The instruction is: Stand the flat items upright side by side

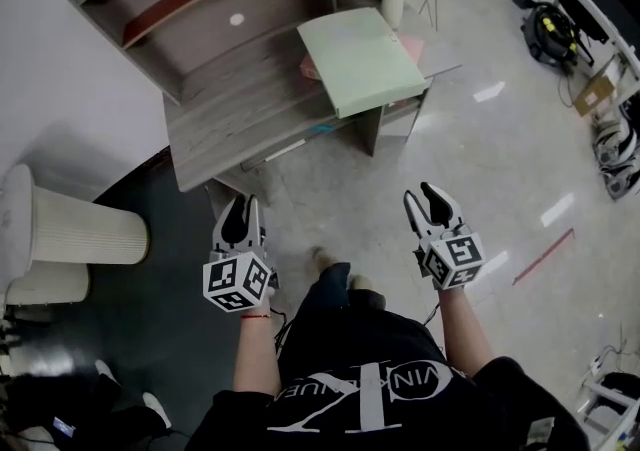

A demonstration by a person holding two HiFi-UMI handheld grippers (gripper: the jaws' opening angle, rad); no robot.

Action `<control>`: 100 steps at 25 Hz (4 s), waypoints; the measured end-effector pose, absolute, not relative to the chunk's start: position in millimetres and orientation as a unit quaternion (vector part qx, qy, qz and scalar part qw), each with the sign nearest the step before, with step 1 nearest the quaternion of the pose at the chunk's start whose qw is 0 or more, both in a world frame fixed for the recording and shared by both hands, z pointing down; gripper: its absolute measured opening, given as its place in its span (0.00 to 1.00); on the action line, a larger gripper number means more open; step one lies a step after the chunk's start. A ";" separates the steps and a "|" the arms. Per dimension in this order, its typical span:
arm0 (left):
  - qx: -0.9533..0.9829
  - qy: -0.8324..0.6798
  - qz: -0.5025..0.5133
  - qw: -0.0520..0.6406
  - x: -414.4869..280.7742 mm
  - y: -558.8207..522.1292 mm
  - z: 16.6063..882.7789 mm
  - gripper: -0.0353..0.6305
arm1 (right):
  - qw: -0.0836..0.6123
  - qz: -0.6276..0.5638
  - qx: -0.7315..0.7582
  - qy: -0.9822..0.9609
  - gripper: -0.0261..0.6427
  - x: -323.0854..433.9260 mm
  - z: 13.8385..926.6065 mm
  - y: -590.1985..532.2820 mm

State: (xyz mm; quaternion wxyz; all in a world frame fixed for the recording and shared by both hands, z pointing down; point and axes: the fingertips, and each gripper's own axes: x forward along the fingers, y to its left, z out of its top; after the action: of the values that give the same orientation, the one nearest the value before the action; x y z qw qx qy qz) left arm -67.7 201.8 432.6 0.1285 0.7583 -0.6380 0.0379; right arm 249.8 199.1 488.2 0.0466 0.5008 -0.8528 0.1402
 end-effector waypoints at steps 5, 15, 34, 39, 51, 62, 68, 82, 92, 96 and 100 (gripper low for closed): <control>0.758 -0.635 0.035 0.147 -74.5 170.2 448.1 0.19 | 0.049 0.144 0.506 -0.849 0.26 244.8 494.8 172.9; 0.795 -0.588 0.024 0.145 -67.4 61.5 440.1 0.19 | 0.057 0.127 0.519 -0.844 0.29 223.8 481.4 82.8; 0.846 -0.480 0.022 0.231 -55.0 -69.0 474.9 0.21 | 0.076 0.145 0.572 -0.804 0.33 201.8 493.2 -8.1; 0.857 -0.419 0.011 0.298 -24.6 -89.5 495.8 0.34 | 0.097 0.143 0.577 -0.798 0.35 207.5 497.1 -13.9; 0.828 -0.340 -0.033 0.444 44.7 -130.7 534.0 0.55 | 0.141 0.128 0.584 -0.789 0.36 255.5 492.5 -76.3; 0.769 -0.300 -0.076 0.559 84.7 -166.7 566.5 0.65 | 0.211 0.195 0.541 -0.791 0.39 295.7 513.2 -177.1; 0.763 -0.290 -0.076 0.573 99.1 -176.3 573.5 0.65 | 0.224 0.250 0.510 -0.792 0.45 297.9 537.8 -206.6; 0.702 -0.270 -0.158 0.640 98.3 -185.2 575.9 0.64 | 0.169 0.340 0.415 -0.827 0.42 267.8 541.5 -213.3; 0.697 -0.263 -0.178 0.643 77.0 -172.6 567.4 0.53 | 0.182 0.315 0.371 -0.855 0.37 232.1 537.3 -208.2; 0.711 -0.293 -0.166 0.617 50.7 -167.7 564.5 0.52 | 0.176 0.306 0.349 -0.868 0.37 210.1 531.2 -208.6; 0.699 -0.328 -0.178 0.611 20.2 -157.9 557.2 0.51 | 0.175 0.298 0.313 -0.885 0.36 179.5 525.6 -209.8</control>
State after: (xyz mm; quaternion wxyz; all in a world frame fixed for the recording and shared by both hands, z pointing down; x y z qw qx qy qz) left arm 20.2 -157.9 557.2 0.6107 0.6985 -0.3277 -0.1782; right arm 179.5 -209.8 525.6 0.1753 0.3128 -0.8848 0.2978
